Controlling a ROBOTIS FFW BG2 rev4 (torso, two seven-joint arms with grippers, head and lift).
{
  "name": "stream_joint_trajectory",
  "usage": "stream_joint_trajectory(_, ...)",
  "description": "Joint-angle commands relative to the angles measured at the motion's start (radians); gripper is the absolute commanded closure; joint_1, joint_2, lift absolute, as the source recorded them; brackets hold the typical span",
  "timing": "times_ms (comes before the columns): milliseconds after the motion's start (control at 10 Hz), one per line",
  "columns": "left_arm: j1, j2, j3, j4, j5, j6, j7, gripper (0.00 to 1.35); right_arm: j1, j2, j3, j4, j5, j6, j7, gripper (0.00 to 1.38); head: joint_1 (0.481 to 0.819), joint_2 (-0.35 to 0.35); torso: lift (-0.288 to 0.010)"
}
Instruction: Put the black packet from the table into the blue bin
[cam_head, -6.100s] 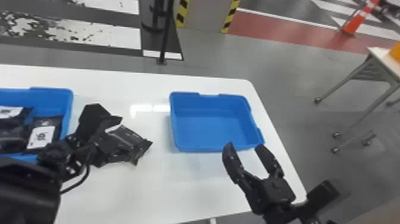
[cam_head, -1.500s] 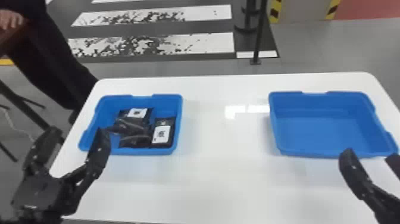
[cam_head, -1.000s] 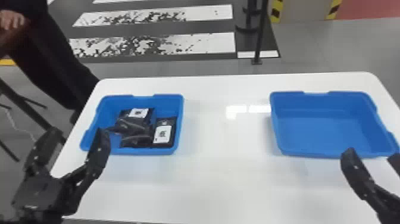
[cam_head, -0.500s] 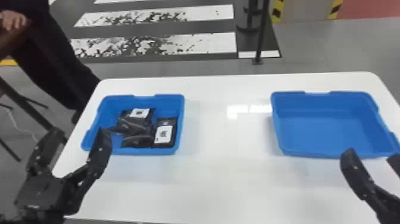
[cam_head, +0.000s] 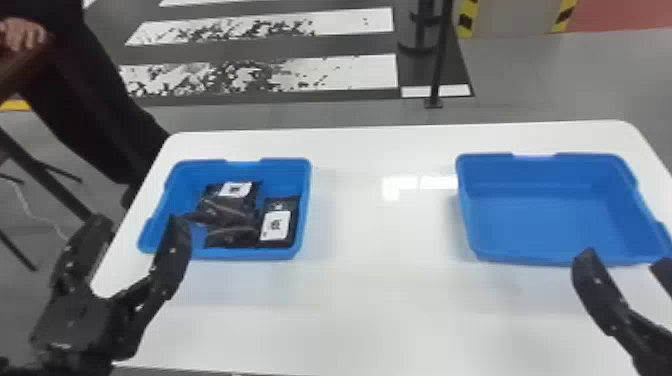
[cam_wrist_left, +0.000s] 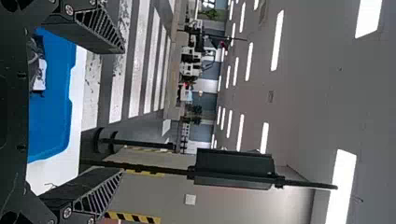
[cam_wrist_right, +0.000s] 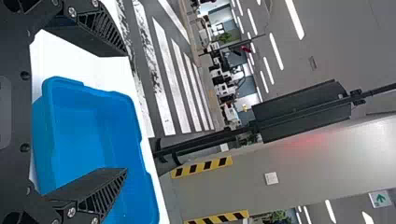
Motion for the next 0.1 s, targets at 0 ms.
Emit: stream_joint_trajectory(0, 0.0, 0.002, -0.002, -0.001, 0.0, 0.002, 0.0, 0.13, 0.0, 0.001, 0.002, 0.001, -0.002, 0.0, 0.0, 0.14, 0.695, 0.117, -0.11)
